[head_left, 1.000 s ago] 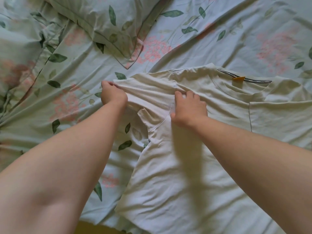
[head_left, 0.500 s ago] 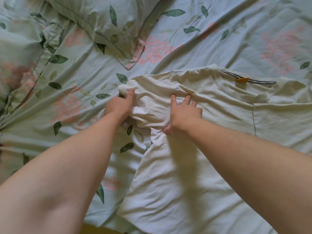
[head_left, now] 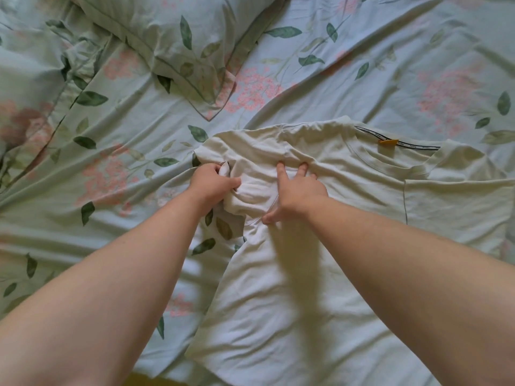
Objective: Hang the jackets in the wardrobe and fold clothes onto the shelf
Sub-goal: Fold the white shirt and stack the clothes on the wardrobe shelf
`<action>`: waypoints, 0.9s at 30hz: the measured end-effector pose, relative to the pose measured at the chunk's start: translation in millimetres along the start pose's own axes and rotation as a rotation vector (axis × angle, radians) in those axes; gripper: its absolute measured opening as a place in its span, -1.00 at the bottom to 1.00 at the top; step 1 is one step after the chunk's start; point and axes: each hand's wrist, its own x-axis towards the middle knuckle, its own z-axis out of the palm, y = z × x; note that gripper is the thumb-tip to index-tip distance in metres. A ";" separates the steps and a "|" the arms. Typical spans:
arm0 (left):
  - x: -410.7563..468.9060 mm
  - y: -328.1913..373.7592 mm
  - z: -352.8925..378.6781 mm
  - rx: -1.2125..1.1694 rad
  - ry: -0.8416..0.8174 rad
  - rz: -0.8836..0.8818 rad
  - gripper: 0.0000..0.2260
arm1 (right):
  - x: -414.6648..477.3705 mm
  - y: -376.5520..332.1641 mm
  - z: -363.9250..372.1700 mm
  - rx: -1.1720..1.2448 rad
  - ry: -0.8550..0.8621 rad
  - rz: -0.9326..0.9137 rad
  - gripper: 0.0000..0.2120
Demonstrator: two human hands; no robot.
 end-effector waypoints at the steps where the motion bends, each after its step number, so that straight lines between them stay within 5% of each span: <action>1: -2.4 5.0 1.6 0.001 0.020 -0.009 -0.78 | -1.1 2.6 -4.0 0.022 -0.018 -0.006 0.33; 3: -15.2 19.1 11.8 0.135 0.165 0.092 -0.77 | -4.6 10.5 -15.3 0.102 -0.023 -0.048 0.09; 5: -41.7 33.3 33.2 0.308 0.339 0.366 -0.74 | -6.8 26.4 -25.4 0.289 0.060 -0.098 -0.36; 8: -87.7 37.4 75.8 0.547 0.259 0.900 -0.69 | -4.6 58.7 -35.9 0.940 0.176 0.065 -0.78; 10: -105.3 27.3 97.3 0.817 0.154 1.158 -0.61 | -5.6 82.9 -37.0 1.468 0.138 0.289 -0.84; 12: -113.4 15.2 110.0 0.919 0.113 1.277 -0.60 | 0.7 111.6 -34.1 1.676 0.200 0.446 -0.64; 14: -116.8 5.5 118.1 0.861 0.129 1.228 -0.65 | 4.8 136.3 -29.4 1.653 0.240 0.489 -0.40; 19: -116.1 -6.3 134.5 0.793 0.180 0.775 -0.57 | -3.8 153.8 -19.9 1.353 0.224 0.369 -0.35; 23: -115.8 -5.9 147.5 0.669 0.182 0.496 -0.43 | -4.3 146.6 -14.8 0.968 0.255 0.245 -0.58; 27: -117.4 0.3 157.7 0.461 0.211 0.369 -0.48 | -2.4 150.5 -21.0 0.863 0.287 0.251 -0.71</action>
